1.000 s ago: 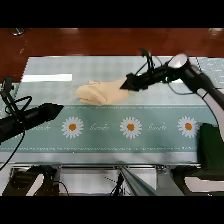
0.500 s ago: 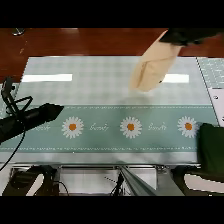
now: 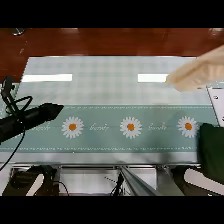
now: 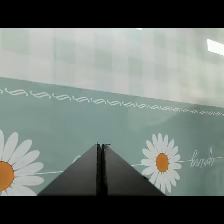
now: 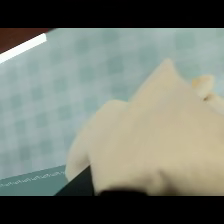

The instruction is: Fold the shirts.

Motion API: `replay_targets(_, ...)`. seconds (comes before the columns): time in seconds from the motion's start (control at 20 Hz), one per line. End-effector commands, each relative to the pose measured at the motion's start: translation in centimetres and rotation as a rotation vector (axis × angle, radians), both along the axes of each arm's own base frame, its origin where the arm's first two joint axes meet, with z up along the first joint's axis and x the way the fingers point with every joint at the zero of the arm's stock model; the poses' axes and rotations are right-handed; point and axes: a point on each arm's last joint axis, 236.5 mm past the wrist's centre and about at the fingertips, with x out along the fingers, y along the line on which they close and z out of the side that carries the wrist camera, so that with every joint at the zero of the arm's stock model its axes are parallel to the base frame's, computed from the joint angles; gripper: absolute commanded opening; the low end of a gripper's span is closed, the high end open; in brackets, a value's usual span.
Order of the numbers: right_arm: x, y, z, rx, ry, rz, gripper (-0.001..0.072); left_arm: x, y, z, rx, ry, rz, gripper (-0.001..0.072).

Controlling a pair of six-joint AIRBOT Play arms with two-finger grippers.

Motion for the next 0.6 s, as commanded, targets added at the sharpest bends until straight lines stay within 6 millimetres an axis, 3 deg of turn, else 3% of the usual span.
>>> replay_targets(0.0,-5.8,-5.6,-1.1,-0.044,0.136,-0.215,0.0019,0.5,0.2,0.3,0.003,-0.025,0.011,0.0029)
replay_targets(0.15,-11.3,-8.9,-3.5,-0.044,0.226,-0.402,0.002,0.8,0.4,0.6,0.003,-0.042,0.021,0.0028)
replay_targets(0.3,-19.0,-11.5,-7.5,-0.036,0.364,-0.633,0.002,0.8,0.4,0.6,0.004,-0.043,0.021,0.0028)
replay_targets(0.45,-26.4,-12.1,-11.0,0.0,0.482,-0.863,0.0021,1.0,0.4,0.7,0.003,-0.05,0.026,0.0028)
replay_targets(0.55,-29.8,-11.6,-12.0,0.006,0.512,-1.029,0.0063,1.1,0.5,0.9,0.002,-0.057,0.032,0.0029)
